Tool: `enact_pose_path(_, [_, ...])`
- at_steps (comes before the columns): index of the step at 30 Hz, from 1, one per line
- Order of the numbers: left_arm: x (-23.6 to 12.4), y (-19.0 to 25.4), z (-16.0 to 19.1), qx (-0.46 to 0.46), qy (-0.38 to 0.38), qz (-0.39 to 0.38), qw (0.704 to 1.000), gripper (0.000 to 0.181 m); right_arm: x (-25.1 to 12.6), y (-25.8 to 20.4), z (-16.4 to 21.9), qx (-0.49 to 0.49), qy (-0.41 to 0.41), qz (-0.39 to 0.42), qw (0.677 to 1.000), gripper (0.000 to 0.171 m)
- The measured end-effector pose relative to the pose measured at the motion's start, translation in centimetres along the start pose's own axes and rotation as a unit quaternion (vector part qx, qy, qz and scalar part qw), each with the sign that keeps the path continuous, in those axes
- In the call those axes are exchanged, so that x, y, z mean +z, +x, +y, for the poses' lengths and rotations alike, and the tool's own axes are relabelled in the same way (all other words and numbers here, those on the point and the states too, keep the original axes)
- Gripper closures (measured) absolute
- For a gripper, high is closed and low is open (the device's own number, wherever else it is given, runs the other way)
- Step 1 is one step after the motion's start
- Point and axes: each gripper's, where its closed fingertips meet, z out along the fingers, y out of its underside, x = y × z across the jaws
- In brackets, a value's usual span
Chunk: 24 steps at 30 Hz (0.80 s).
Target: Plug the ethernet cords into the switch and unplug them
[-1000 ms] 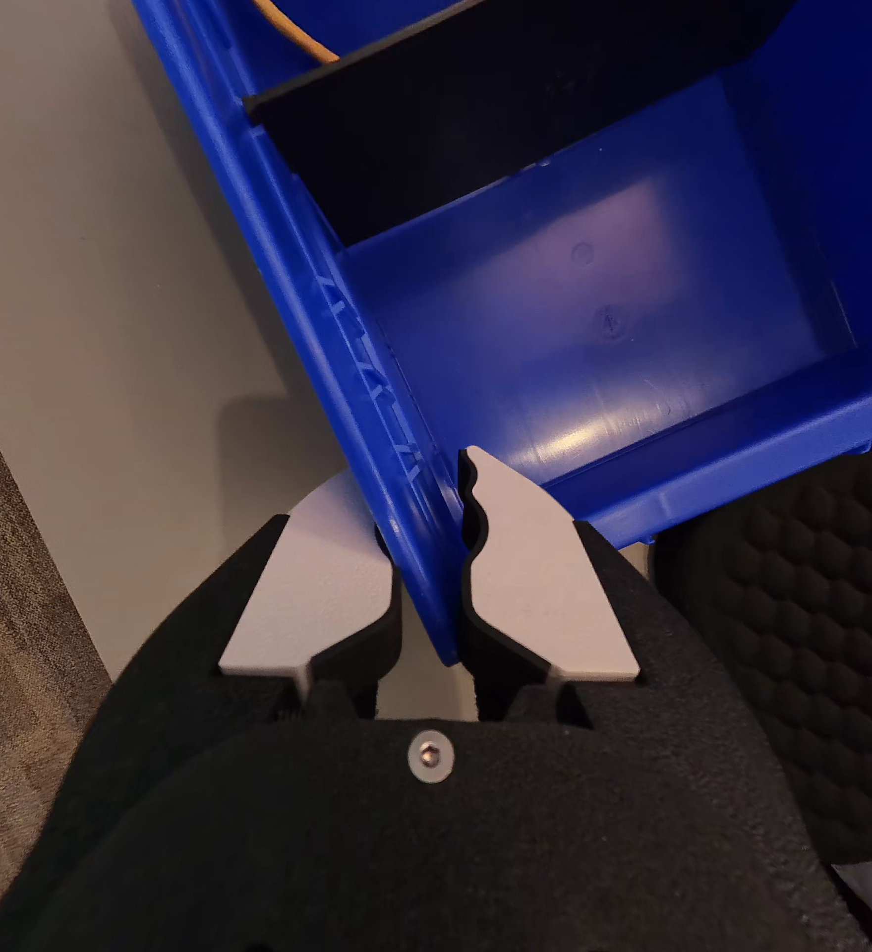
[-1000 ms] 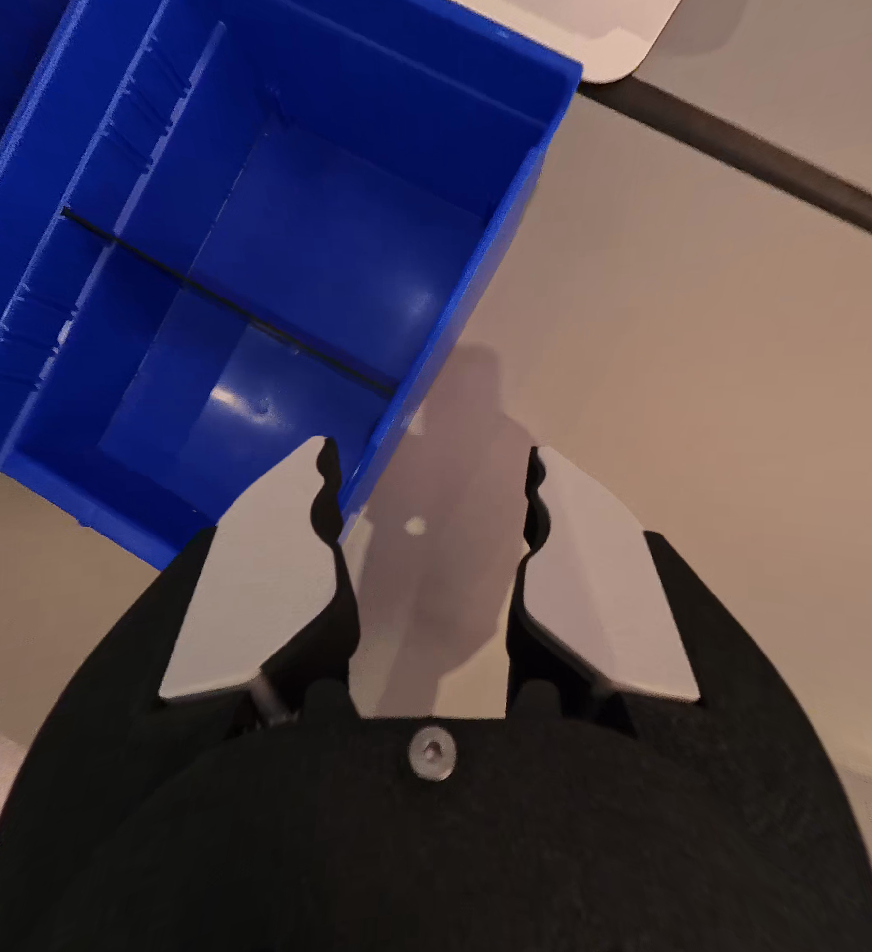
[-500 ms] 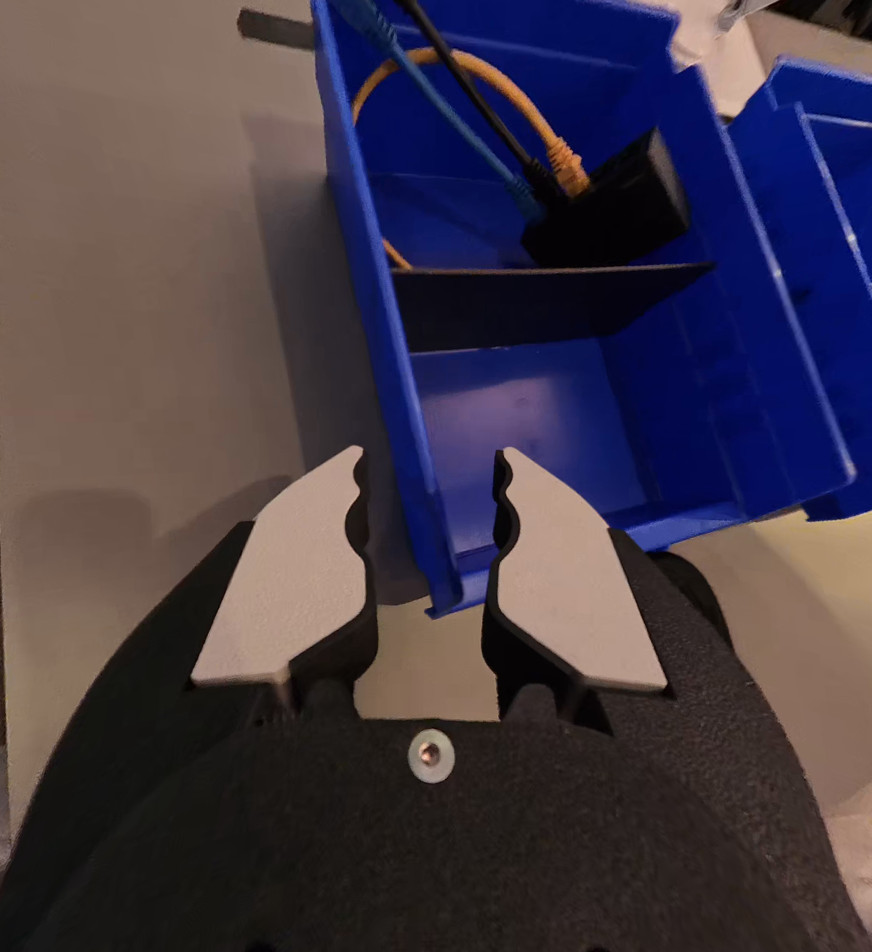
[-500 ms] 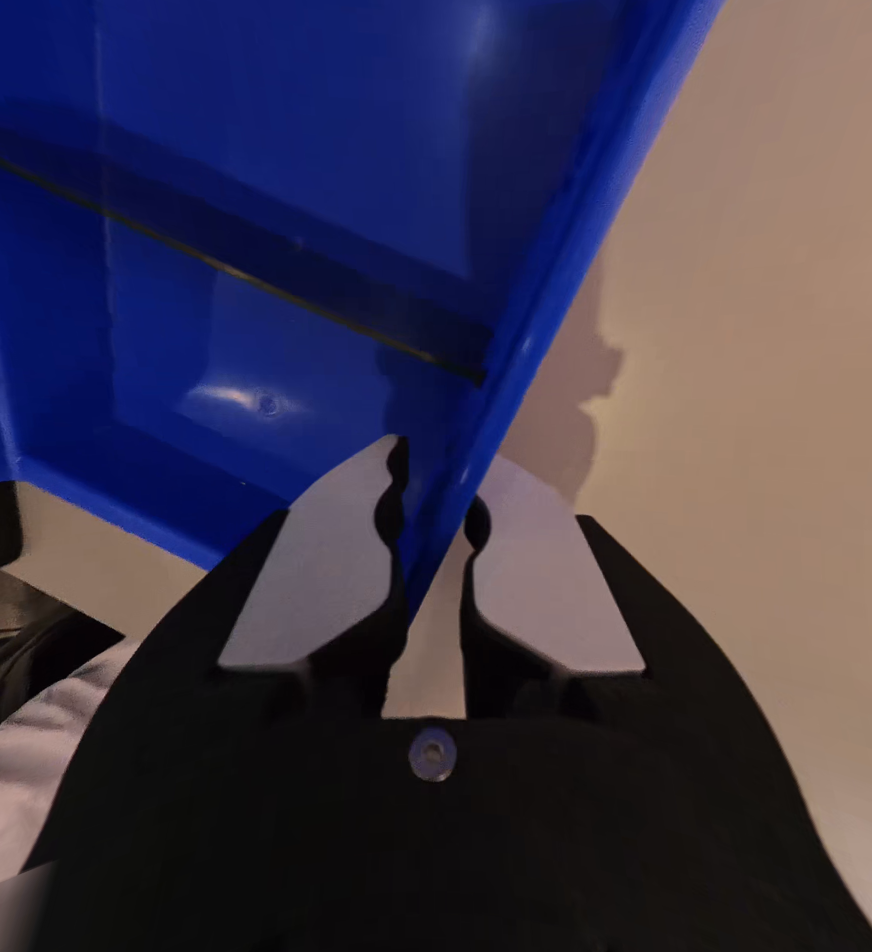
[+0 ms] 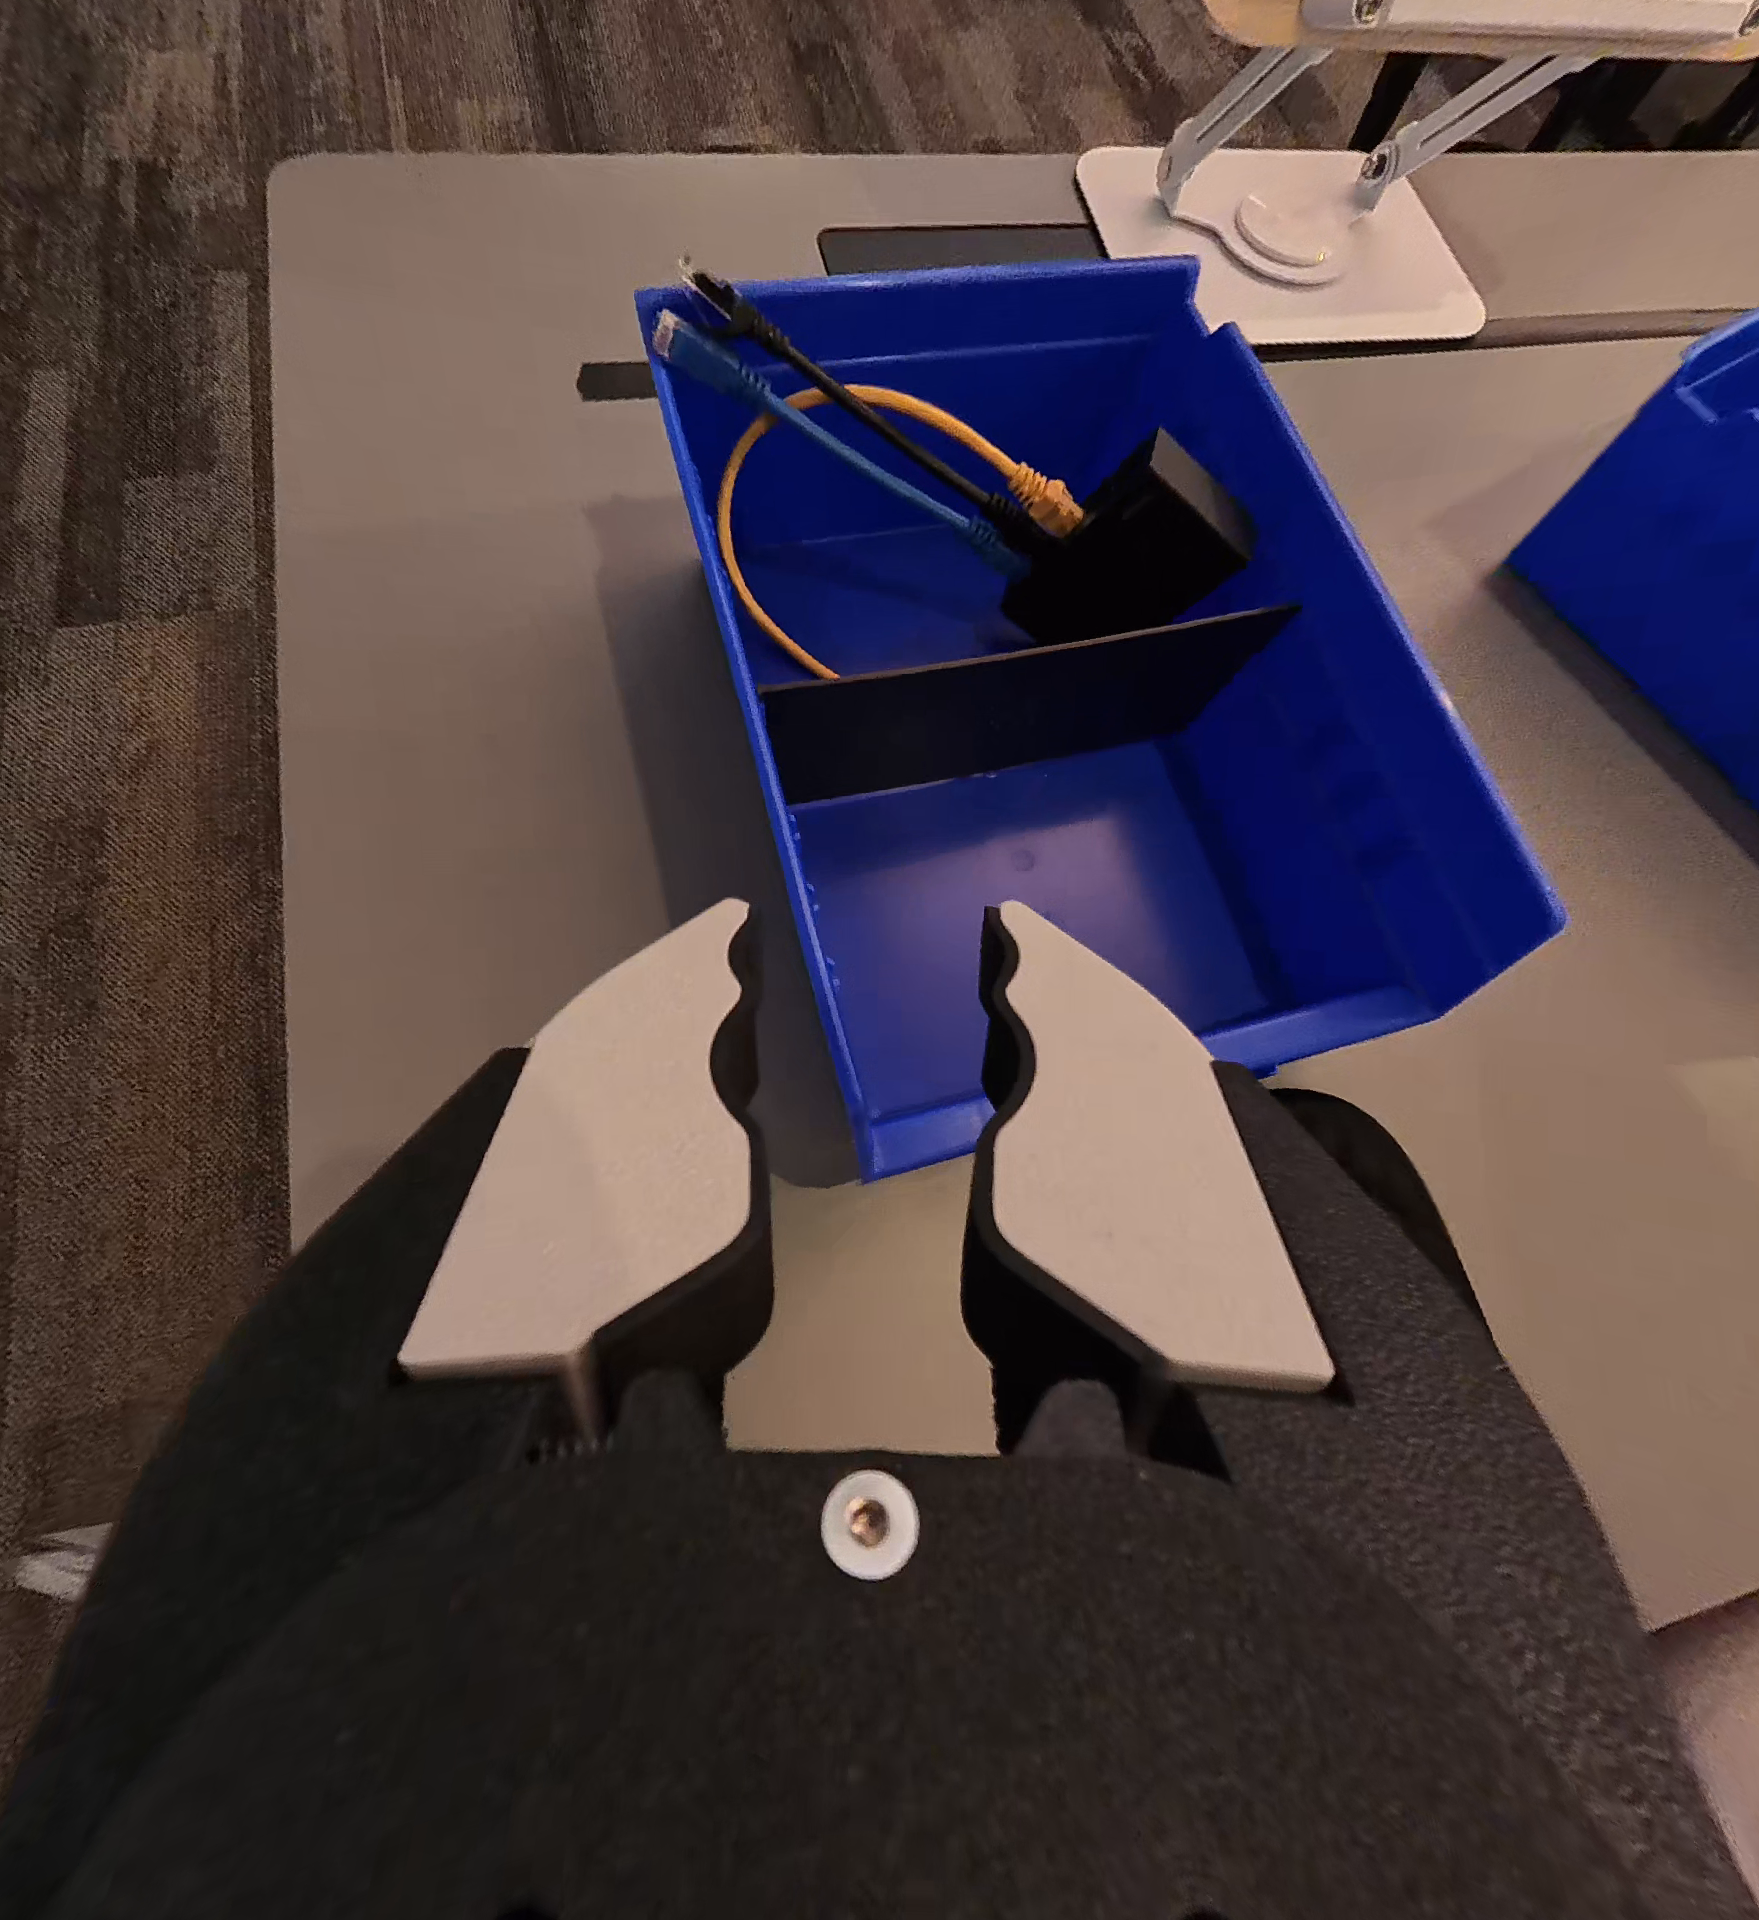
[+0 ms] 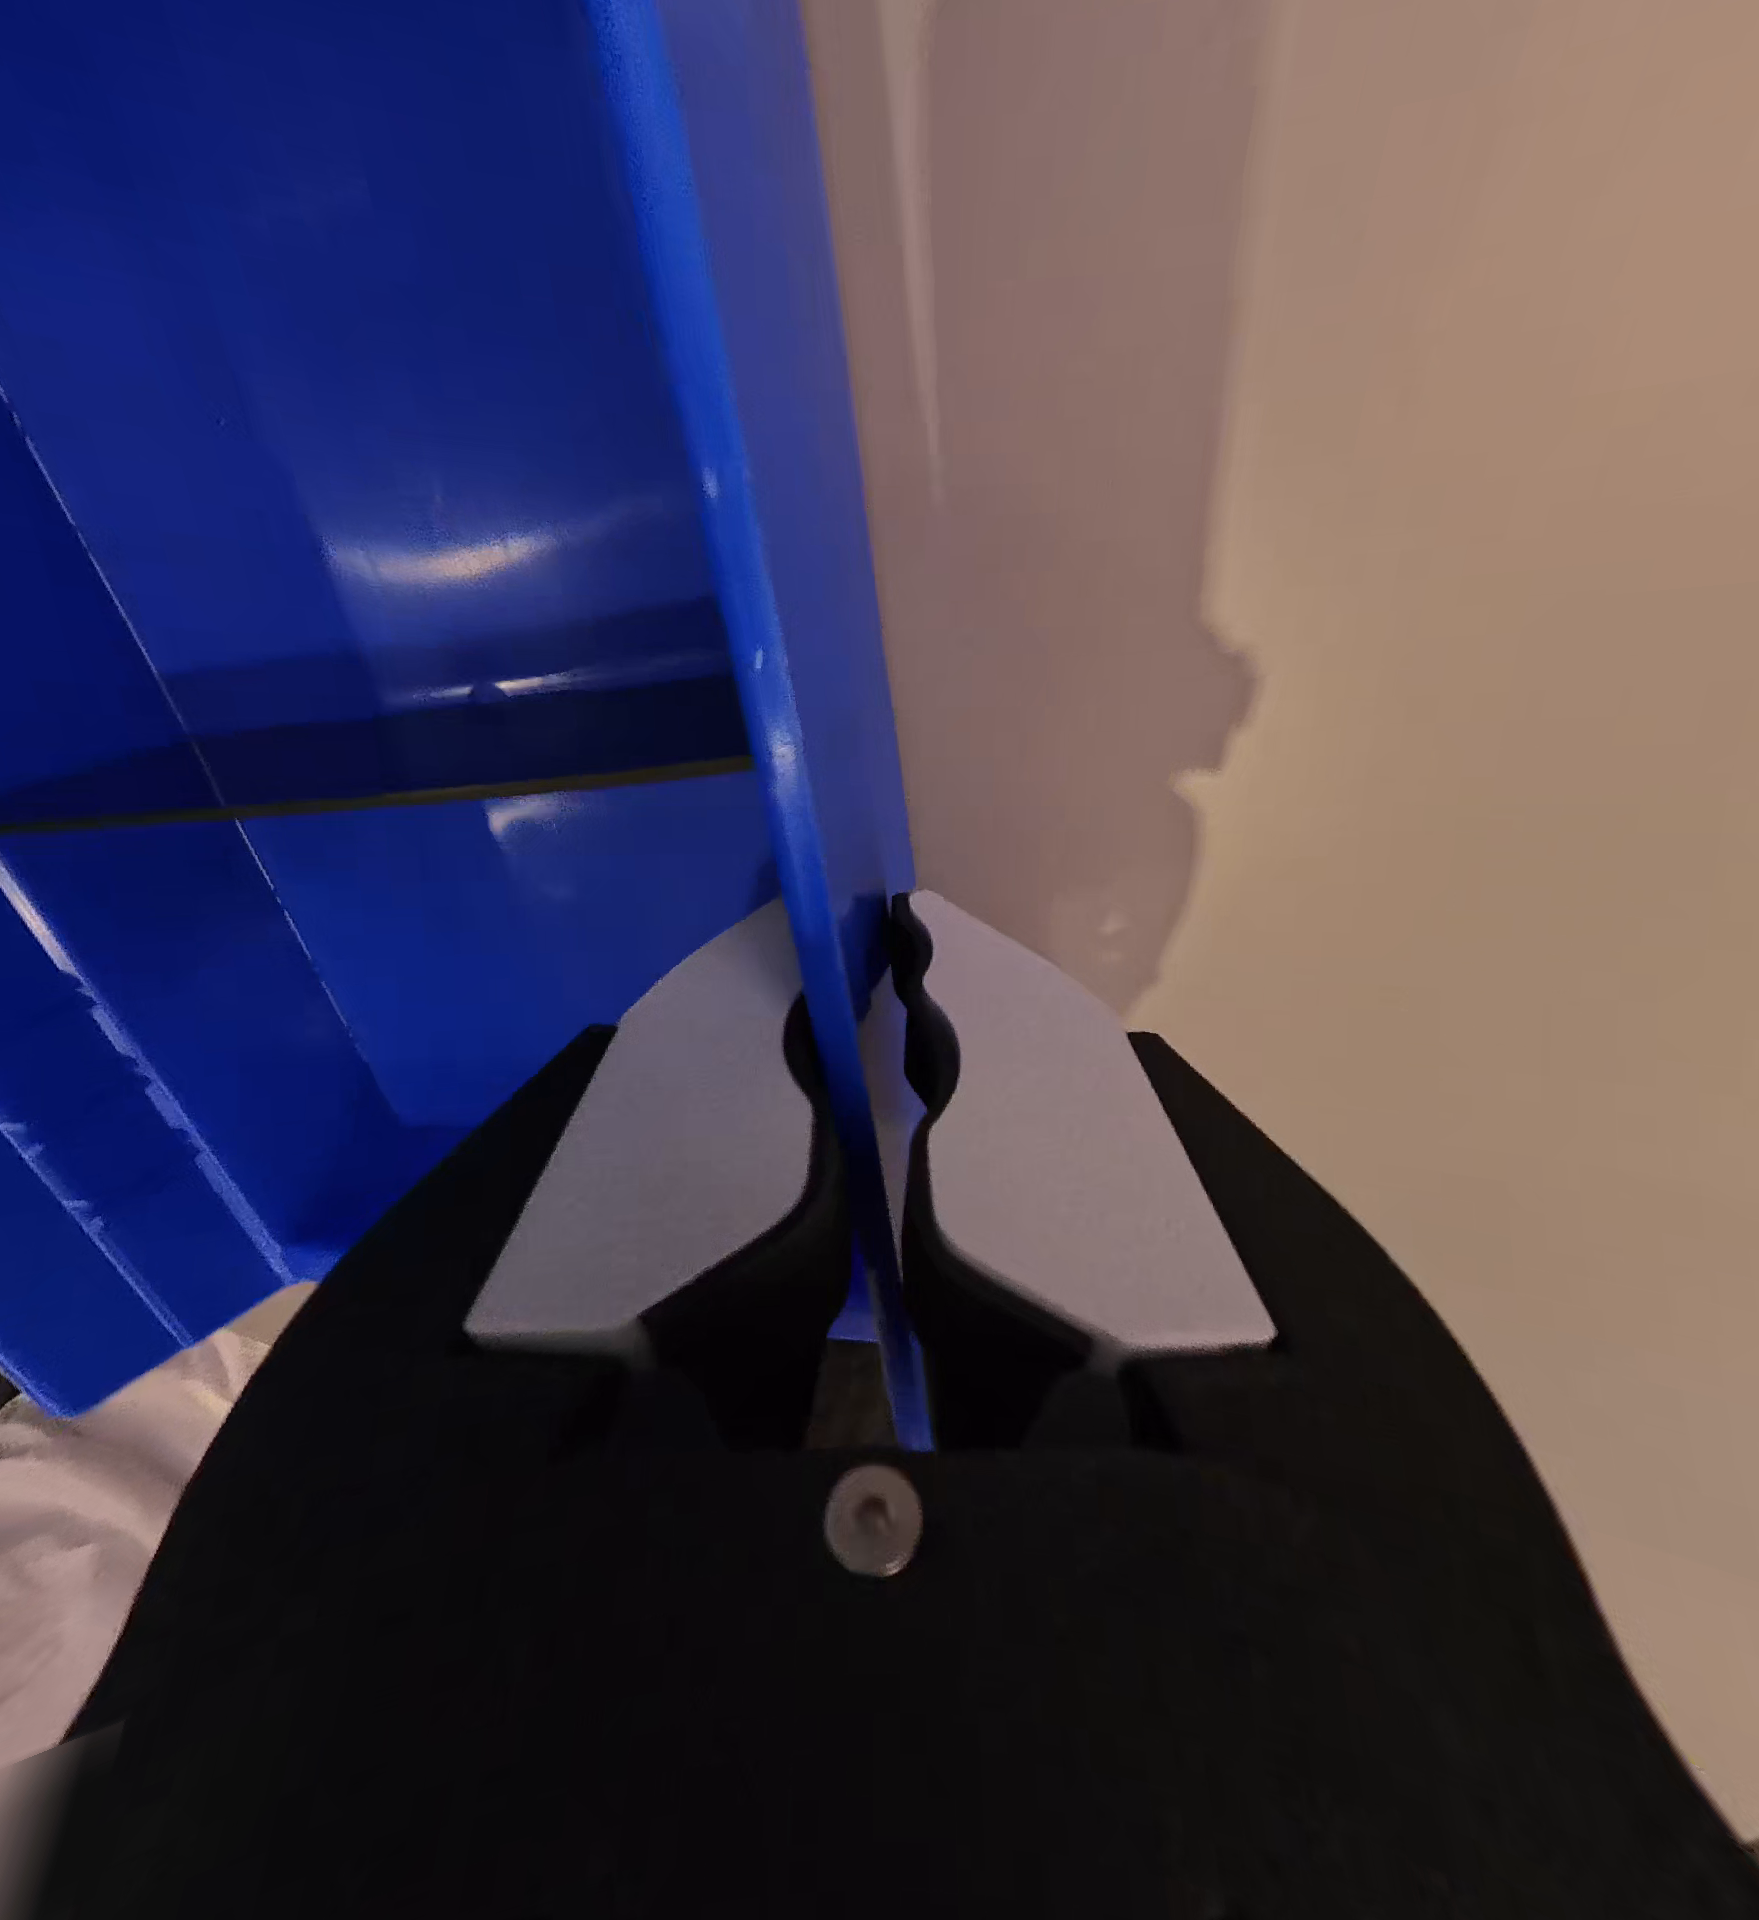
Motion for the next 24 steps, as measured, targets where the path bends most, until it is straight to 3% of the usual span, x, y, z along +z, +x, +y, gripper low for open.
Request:
enact_pose_path(11, [0.8,1.1,-1.4,0.015,-0.005,-0.016,1.0,0.142,-3.0,12.7,4.3,0.088,0.034,0.009,0.995,0.166])
enact_pose_path(24, [3.2,4.2,-2.2,0.03,-0.017,-0.006,0.999,0.142,-3.5,14.8,5.8,0.034,0.028,0.012,0.999,0.166])
